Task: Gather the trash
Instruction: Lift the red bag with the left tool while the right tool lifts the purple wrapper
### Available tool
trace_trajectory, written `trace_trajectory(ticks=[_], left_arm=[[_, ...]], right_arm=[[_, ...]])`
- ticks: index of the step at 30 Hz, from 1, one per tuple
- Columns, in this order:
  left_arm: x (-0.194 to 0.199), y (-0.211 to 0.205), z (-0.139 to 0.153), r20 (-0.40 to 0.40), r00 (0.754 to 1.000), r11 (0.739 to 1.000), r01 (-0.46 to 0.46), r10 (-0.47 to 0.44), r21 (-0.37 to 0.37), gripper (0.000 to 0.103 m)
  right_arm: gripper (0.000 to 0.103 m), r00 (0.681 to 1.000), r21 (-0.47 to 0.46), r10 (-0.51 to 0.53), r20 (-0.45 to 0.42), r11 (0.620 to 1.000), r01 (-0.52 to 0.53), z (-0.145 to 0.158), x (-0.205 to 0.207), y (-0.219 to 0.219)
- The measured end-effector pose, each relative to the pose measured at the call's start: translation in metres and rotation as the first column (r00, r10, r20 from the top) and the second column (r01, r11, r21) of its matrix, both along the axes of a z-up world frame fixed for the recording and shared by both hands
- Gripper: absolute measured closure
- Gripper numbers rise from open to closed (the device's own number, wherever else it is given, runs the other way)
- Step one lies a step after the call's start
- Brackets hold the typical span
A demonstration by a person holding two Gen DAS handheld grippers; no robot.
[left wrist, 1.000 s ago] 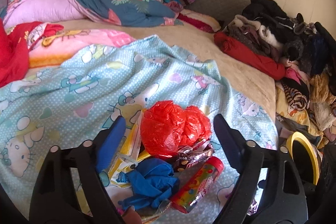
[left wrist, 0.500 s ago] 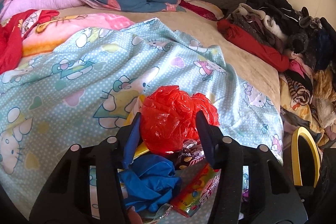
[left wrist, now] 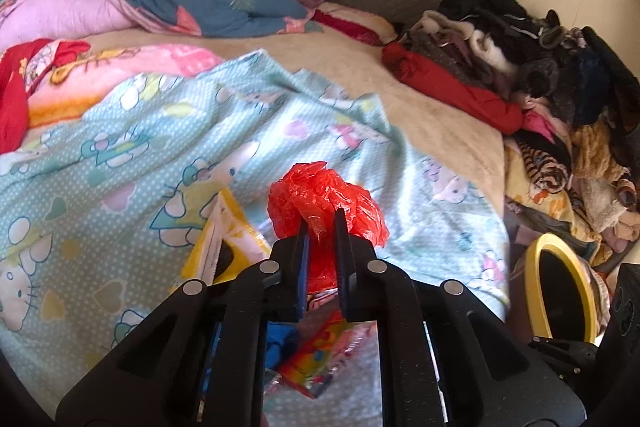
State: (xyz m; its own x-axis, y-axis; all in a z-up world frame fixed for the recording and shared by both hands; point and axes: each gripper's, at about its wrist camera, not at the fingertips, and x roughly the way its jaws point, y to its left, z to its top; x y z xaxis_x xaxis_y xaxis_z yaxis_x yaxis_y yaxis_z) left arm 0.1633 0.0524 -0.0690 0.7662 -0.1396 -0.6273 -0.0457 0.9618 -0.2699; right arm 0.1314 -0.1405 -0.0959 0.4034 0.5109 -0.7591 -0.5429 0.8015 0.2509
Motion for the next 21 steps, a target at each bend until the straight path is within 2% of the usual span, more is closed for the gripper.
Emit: trace_trajectory(ticks=[13, 21], left_arm=[[-0.020, -0.021, 0.040, 0.091, 0.995, 0.999, 0.042, -0.042, -0.006, 0.097], [-0.026, -0.033, 0.055, 0.113, 0.992, 0.998, 0.057, -0.056, -0.001, 0.097]], right_arm=[[0.073, 0.998, 0.065, -0.003, 0.063, 0.998, -0.001, 0.034, -0.010, -0.010], [0.073, 0.994, 0.094, -0.031, 0.104, 0.995, 0.021, 0.051, -0.014, -0.025]])
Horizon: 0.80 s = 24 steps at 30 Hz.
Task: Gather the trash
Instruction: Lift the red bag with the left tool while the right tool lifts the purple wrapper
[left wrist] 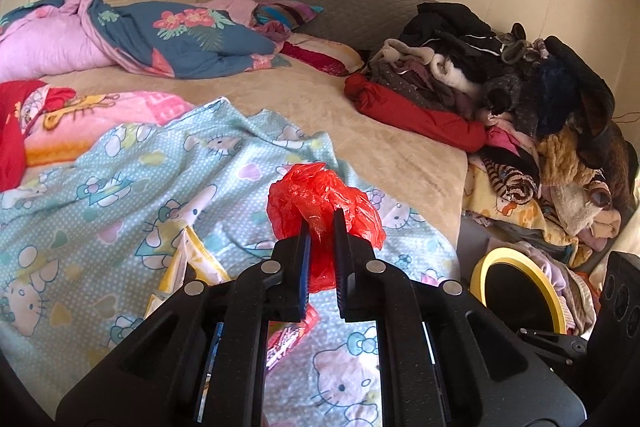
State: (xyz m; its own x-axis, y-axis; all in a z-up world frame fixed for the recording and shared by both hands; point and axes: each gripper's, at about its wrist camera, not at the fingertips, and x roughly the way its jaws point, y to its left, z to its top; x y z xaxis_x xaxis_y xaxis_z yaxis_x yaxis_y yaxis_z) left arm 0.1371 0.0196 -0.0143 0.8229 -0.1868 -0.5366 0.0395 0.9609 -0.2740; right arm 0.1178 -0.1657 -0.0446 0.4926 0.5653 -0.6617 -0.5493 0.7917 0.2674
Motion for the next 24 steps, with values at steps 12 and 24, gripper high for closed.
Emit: trace_trajectory(ticks=[12, 24], left_arm=[[-0.007, -0.022, 0.009, 0.016, 1.000, 1.000, 0.026, -0.026, 0.010, 0.098], [-0.010, -0.048, 0.023, 0.041, 0.997, 0.997, 0.071, -0.073, 0.030, 0.098]], right_arm=[[0.073, 0.997, 0.031, -0.077, 0.009, 0.997, 0.077, 0.012, 0.001, -0.038], [0.073, 0.988, 0.080, -0.155, 0.028, 0.985, 0.152, 0.025, 0.004, -0.075]])
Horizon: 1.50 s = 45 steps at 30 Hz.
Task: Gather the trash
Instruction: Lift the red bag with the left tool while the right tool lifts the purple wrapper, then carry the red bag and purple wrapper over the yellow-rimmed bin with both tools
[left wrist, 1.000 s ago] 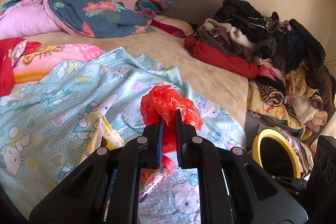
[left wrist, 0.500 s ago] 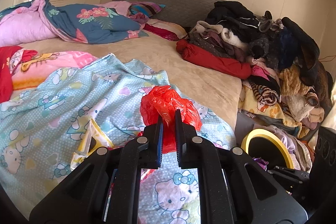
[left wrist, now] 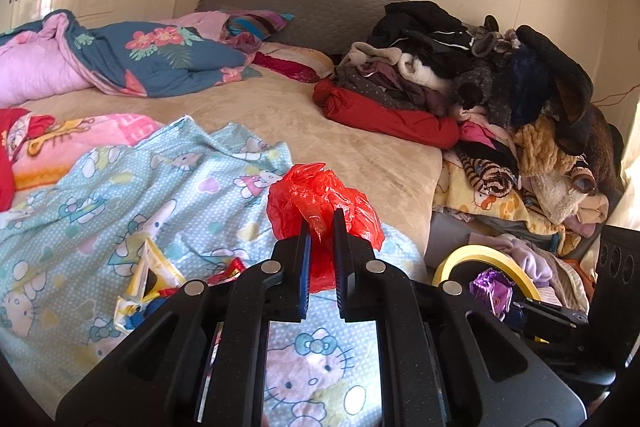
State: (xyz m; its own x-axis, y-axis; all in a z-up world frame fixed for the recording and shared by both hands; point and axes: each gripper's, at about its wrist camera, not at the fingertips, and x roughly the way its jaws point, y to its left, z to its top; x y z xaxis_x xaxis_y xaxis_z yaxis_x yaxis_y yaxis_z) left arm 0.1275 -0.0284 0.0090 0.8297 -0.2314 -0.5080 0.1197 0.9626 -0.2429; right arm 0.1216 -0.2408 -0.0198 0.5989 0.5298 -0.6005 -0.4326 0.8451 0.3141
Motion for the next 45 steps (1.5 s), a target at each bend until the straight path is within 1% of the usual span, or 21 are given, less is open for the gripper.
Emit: trace_trajectory(ticks=[8, 25, 45], left_arm=[[-0.002, -0.019, 0.005, 0.008, 0.999, 0.999, 0.034, -0.034, 0.008, 0.098], [-0.005, -0.055, 0.005, 0.006, 0.994, 0.994, 0.108, -0.108, 0.025, 0.098], [-0.008, -0.104, -0.001, -0.012, 0.977, 0.976, 0.211, -0.211, 0.050, 0.098]], right_arm=[[0.073, 0.999, 0.021, -0.046, 0.007, 0.999, 0.046, 0.004, -0.002, -0.026], [0.073, 0.989, 0.052, -0.146, 0.016, 0.988, 0.145, 0.010, -0.009, -0.072], [0.073, 0.957, 0.076, -0.291, 0.000, 0.954, 0.290, 0.003, -0.010, -0.141]])
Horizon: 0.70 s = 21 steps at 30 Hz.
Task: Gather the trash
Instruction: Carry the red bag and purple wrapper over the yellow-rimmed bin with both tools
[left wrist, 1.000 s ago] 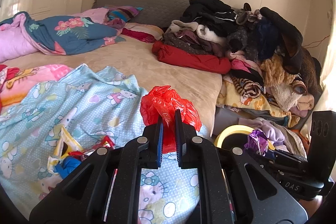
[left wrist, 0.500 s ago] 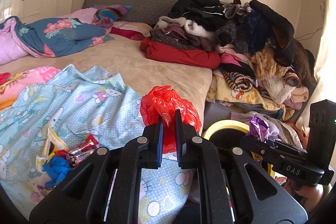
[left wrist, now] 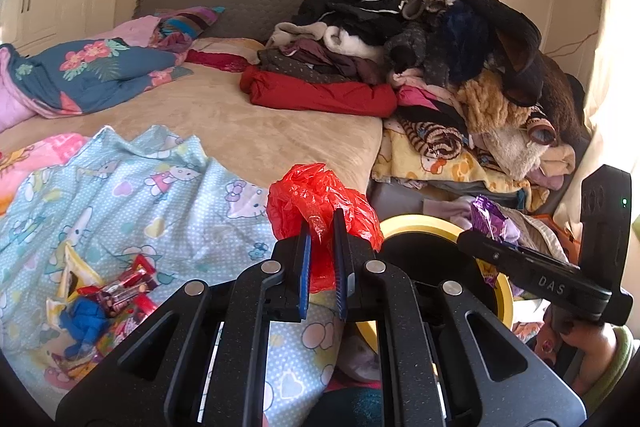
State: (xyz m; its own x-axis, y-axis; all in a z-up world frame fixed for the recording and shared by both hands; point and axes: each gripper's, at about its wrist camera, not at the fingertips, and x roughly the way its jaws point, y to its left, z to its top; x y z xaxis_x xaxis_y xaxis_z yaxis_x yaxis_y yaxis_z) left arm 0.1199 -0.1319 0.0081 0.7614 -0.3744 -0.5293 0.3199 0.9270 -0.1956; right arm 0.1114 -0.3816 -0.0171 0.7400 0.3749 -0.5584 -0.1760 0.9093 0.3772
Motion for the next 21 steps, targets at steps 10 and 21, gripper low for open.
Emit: trace_trajectory(ticks=[10, 21], left_arm=[[0.001, -0.029, -0.006, -0.011, 0.998, 0.998, 0.064, -0.064, 0.028, 0.098], [-0.001, -0.054, -0.020, -0.046, 0.991, 0.990, 0.131, -0.129, 0.051, 0.098]], right_arm=[[0.073, 0.998, 0.007, -0.064, -0.014, 0.998, 0.064, -0.007, -0.002, -0.032], [0.073, 0.992, 0.016, -0.123, -0.039, 0.992, 0.124, -0.020, 0.001, -0.058]])
